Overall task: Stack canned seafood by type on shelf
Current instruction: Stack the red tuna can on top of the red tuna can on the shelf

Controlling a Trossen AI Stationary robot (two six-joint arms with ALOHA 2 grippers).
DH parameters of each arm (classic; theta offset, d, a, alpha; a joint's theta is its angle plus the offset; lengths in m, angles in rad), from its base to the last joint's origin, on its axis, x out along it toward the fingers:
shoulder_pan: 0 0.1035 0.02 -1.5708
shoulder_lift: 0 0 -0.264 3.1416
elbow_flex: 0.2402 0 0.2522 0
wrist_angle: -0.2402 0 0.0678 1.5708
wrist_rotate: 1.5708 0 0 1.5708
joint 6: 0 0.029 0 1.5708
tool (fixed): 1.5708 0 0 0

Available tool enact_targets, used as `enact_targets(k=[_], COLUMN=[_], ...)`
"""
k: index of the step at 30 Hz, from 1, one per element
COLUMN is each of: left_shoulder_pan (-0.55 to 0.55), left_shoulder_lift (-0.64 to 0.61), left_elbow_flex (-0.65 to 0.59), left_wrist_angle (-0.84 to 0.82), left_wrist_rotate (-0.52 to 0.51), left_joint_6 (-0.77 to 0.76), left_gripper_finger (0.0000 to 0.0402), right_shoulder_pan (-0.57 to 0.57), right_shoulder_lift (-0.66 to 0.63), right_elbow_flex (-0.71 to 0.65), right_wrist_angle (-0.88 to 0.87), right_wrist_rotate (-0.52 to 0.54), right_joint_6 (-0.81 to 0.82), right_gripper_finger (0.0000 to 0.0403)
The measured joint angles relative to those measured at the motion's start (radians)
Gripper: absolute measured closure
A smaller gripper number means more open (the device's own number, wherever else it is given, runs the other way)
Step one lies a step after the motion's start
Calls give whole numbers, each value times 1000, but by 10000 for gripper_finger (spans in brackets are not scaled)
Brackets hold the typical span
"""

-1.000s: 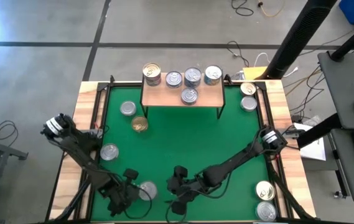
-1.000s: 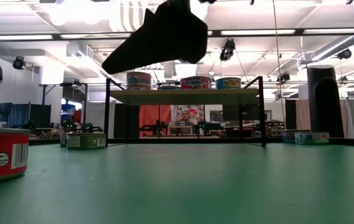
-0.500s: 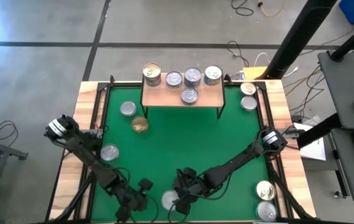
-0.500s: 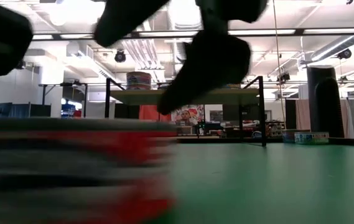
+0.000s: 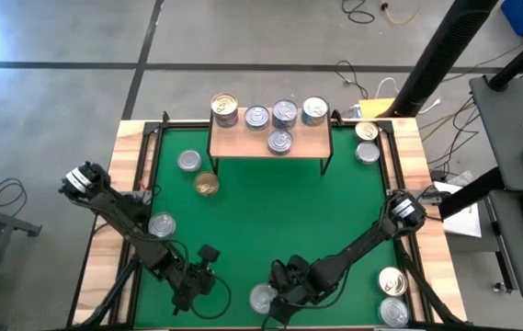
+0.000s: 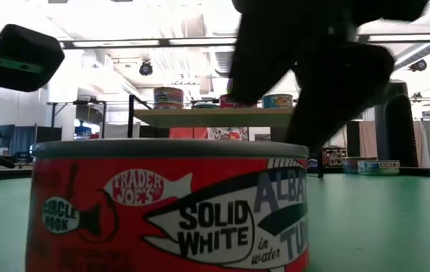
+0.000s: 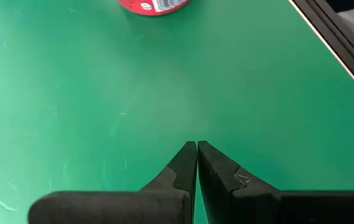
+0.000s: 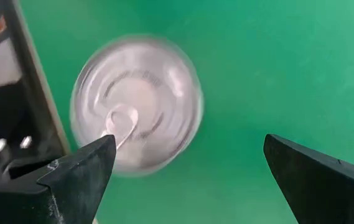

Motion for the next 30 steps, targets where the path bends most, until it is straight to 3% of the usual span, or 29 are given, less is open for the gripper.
enact_targets(k=[6, 16, 25, 30], left_shoulder_pan=[-3, -46, -52, -76], left_shoulder_lift=[3, 2, 0, -5], left_elbow_flex=[-10, -79, -97, -97], left_wrist_angle=[7, 11, 14, -34], left_wrist_rotate=[-1, 1, -1, 0], left_joint_6=[-48, -184, -242, -281], left_gripper_finger=[401, 401, 401, 401], right_shoulder_pan=[-49, -113, -225, -275], right_shoulder_lift=[31, 134, 143, 132], right_elbow_flex=[0, 30, 52, 54], right_wrist_angle=[37, 255, 236, 221], right_wrist_rotate=[47, -84, 52, 52], right_joint_6=[-17, -198, -283, -316], right_gripper_finger=[3, 3, 3, 3])
